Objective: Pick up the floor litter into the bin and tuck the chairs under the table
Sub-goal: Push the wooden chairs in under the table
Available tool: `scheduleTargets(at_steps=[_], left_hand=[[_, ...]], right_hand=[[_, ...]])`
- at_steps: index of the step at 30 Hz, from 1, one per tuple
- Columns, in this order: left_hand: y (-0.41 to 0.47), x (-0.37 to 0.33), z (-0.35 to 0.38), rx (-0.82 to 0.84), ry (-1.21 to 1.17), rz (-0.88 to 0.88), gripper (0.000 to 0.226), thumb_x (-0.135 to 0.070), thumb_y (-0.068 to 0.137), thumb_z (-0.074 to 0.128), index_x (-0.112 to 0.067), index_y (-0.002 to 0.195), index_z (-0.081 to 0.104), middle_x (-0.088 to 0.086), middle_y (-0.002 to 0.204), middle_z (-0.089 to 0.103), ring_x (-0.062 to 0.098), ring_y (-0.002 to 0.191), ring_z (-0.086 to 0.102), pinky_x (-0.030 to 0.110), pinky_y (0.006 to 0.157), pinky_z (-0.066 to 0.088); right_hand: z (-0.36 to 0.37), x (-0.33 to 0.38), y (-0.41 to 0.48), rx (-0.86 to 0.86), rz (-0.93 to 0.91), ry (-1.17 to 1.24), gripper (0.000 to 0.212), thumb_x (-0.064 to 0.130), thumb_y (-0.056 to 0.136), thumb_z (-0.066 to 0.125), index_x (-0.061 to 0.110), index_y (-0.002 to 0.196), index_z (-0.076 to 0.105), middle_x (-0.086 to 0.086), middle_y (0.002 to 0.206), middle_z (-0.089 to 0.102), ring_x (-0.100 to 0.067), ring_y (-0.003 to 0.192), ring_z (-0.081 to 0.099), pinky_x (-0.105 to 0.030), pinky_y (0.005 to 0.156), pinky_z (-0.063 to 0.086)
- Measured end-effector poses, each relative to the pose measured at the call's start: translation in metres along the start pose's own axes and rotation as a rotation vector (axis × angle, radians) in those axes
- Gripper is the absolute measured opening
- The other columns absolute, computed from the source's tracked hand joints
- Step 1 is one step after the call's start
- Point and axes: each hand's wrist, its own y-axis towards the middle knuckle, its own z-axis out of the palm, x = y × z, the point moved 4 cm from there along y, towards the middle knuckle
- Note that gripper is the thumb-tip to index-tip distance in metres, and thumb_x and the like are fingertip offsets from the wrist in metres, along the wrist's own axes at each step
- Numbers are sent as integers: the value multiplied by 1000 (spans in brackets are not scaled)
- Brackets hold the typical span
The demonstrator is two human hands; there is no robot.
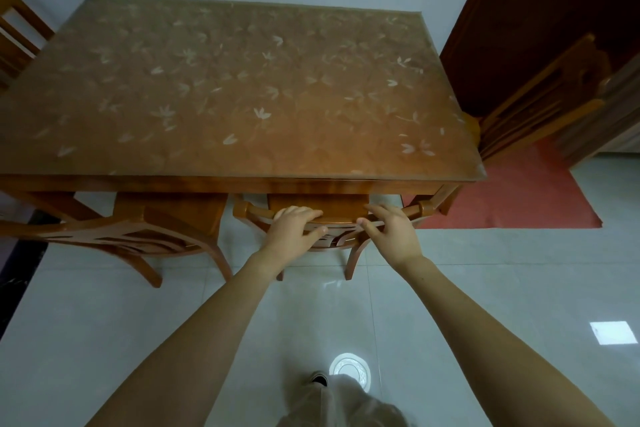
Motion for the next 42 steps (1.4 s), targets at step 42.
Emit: scheduleTargets(at_steps=[42], left_hand=[[-13, -459, 258, 128, 241, 664, 53, -48, 96, 30, -19, 135, 52, 0, 136, 56, 21, 128, 49, 39, 109, 33]], right_hand=[[-267, -356, -285, -432, 327, -186, 59, 53, 100, 25, 20, 141, 50, -3, 141, 54, -24, 134, 44, -47, 113, 32]])
